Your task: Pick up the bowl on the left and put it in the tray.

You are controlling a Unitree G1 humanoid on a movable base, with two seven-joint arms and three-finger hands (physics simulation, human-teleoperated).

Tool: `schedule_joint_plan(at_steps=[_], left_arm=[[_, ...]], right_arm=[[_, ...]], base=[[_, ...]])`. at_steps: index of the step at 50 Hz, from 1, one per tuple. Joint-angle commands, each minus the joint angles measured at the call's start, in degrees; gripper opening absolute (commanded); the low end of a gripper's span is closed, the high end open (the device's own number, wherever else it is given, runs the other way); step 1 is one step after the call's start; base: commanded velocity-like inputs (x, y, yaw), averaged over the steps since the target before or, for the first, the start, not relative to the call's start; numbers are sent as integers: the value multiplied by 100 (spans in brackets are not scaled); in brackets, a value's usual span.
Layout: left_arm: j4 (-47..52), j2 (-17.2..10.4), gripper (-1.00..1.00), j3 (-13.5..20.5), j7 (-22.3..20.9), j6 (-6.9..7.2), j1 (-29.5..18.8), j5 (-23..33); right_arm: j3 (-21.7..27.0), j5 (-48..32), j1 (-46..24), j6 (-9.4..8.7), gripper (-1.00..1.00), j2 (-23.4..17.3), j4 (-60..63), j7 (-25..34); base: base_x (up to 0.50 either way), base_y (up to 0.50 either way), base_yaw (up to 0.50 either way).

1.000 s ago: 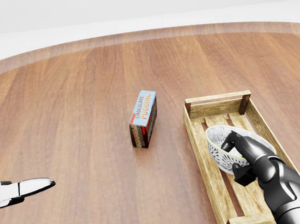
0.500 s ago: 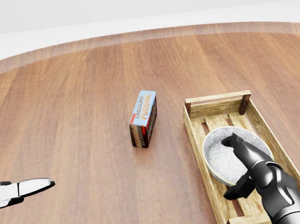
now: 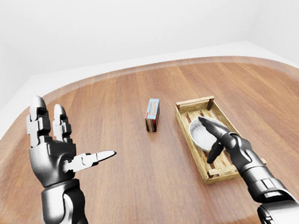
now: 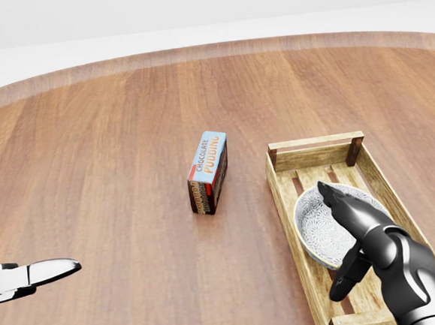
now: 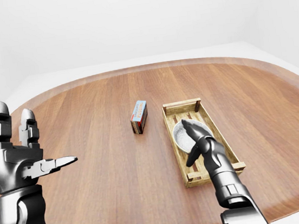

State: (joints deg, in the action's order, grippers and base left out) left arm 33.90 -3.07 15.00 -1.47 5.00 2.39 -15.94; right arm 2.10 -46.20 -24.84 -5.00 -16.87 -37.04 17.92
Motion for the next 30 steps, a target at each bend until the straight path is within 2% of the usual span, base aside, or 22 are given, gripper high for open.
schedule_joint_plan(at_steps=[1, 11, 17, 30], left_arm=[[-12, -1, 100, -6, -2, 0, -5, 11], [-42, 3, 100, -17, 1, 0, -3, 26], [30, 27, 100, -72, 10, 0, 34, 59], [95, 16, 100, -5, -19, 0, 26, 20]], right_arm=[[71, -693, 195, 0, 100, -52, 1505, 988], [173, -1759, 325, 0, 100, 24, 3065, 2200], [151, -2927, 315, 0, 100, 124, 4154, 2208], [276, -4821, -100, 0, 100, 875, 6112, 2208]], base=[[0, 0, 0], [0, 0, 0], [0, 0, 0], [0, 0, 0]])
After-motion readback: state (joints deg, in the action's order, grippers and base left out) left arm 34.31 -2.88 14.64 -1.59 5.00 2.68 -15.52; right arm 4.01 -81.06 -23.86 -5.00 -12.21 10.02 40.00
